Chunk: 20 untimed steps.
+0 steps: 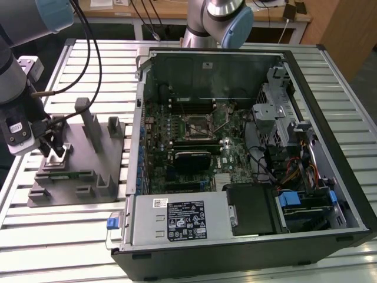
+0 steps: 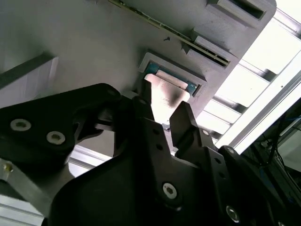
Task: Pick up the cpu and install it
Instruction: 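Pick up the cpu and move it towards the insertion slot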
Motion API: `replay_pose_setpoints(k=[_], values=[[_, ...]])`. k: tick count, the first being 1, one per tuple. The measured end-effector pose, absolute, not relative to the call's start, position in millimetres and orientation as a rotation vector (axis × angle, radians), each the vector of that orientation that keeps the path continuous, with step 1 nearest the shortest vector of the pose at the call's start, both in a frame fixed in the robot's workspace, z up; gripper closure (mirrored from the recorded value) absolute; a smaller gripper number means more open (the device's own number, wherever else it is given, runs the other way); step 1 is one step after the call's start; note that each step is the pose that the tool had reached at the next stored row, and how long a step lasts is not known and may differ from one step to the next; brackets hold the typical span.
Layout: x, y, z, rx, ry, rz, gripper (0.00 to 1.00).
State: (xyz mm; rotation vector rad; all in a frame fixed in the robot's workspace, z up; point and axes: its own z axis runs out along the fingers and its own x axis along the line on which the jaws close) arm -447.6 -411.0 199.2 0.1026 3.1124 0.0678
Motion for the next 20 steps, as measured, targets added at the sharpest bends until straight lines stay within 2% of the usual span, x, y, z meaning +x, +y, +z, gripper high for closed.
replay_pose_setpoints(k=[3, 4, 5, 20], values=[[-447.6, -411.0, 199.2, 0.103, 3.112, 0.068, 0.47], [-447.6, -411.0, 199.2, 0.103, 3.112, 0.068, 0.47], [-447.6, -411.0, 199.2, 0.103, 3.112, 0.068, 0.41], [-447.5, -410.6, 190.2, 0.023, 3.115, 0.069, 0.41]])
